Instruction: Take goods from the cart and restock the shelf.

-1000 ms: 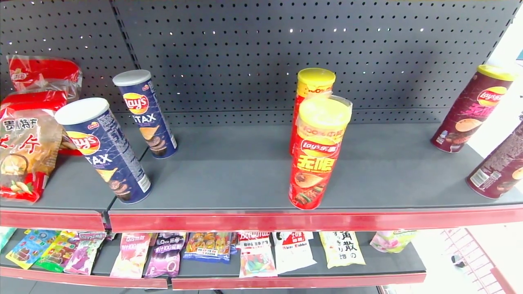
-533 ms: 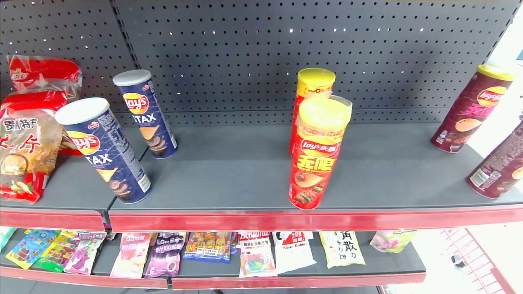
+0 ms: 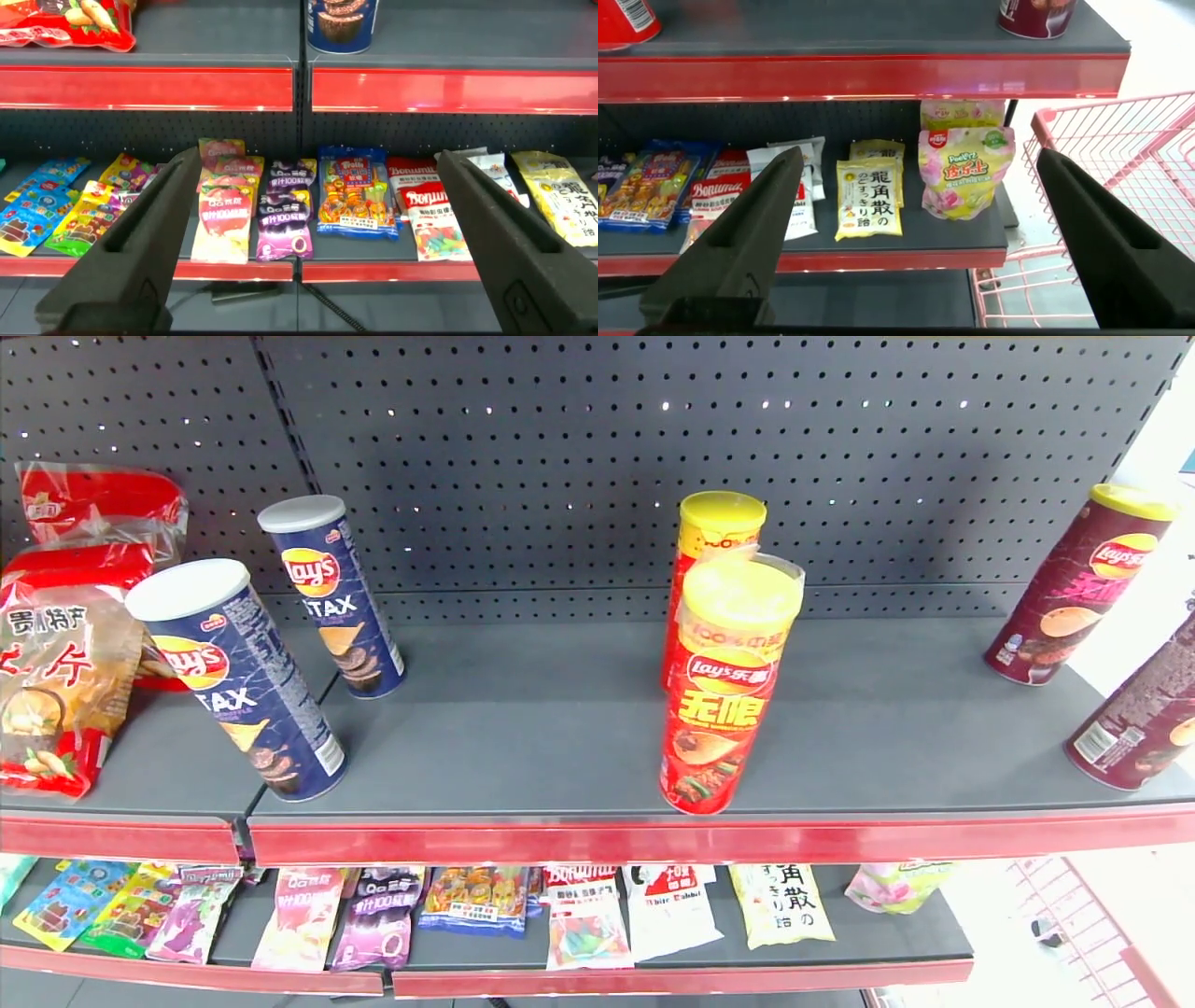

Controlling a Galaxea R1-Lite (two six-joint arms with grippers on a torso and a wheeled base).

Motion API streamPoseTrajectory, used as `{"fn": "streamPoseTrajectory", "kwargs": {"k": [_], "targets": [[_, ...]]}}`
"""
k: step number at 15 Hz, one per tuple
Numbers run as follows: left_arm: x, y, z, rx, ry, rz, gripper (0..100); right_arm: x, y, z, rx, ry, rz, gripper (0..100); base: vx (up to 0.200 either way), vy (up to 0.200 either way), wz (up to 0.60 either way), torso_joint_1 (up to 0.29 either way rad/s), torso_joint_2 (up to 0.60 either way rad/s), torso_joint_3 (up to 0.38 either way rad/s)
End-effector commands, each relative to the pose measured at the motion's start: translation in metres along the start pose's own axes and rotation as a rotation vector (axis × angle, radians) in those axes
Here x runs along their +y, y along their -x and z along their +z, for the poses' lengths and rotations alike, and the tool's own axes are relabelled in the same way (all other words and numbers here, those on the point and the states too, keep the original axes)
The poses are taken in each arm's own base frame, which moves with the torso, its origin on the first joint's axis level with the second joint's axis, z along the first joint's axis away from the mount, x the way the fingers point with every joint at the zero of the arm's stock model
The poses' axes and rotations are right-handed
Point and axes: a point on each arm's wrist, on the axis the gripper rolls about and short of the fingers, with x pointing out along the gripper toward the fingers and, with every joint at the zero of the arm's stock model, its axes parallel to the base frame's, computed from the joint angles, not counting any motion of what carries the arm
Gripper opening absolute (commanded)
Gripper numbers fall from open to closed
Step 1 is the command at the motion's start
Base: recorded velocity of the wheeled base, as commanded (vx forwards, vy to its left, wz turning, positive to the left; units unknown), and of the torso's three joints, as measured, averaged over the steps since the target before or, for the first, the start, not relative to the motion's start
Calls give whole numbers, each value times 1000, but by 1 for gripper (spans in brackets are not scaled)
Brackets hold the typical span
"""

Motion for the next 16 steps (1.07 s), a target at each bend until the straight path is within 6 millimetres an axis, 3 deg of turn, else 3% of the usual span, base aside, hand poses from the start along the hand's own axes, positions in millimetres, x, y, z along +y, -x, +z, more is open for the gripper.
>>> {"fn": "streamPoseTrajectory", "kwargs": {"k": [1, 3, 5, 6, 7, 9, 11, 13, 14, 16], "targets": [[0, 0, 0, 0, 0, 0, 100, 0, 0, 0, -1, 0, -1, 100, 0, 0, 0, 0, 0, 0], [0, 0, 0, 2, 0, 0, 100, 0, 0, 0, -4, -6, -3, 100, 0, 0, 0, 0, 0, 0], [0, 0, 0, 0, 0, 0, 100, -3, 10, 91, -202, -75, 128, 100, 0, 0, 0, 0, 0, 0], [0, 0, 0, 2, 0, 0, 100, -6, 5, 116, -178, -113, 186, 100, 0, 0, 0, 0, 0, 0], [0, 0, 0, 0, 0, 0, 100, -6, -12, 121, -18, -51, 252, 100, 0, 0, 0, 0, 0, 0], [0, 0, 0, 0, 0, 0, 100, 1, -28, 112, 98, -24, 327, 100, 0, 0, 0, 0, 0, 0], [0, 0, 0, 0, 0, 0, 100, 15, -65, 117, 267, 13, 360, 100, 0, 0, 0, 0, 0, 0], [0, 0, 0, 0, 0, 0, 100, 32, -103, 135, 345, 24, 385, 100, 0, 0, 0, 0, 0, 0], [0, 0, 0, 0, 0, 0, 100, 36, -110, 138, 355, 26, 404, 100, 0, 0, 0, 0, 0, 0], [0, 0, 0, 2, 0, 0, 100, 53, -141, 142, 357, -4, 617, 100, 0, 0, 0, 0, 0, 0]]}}
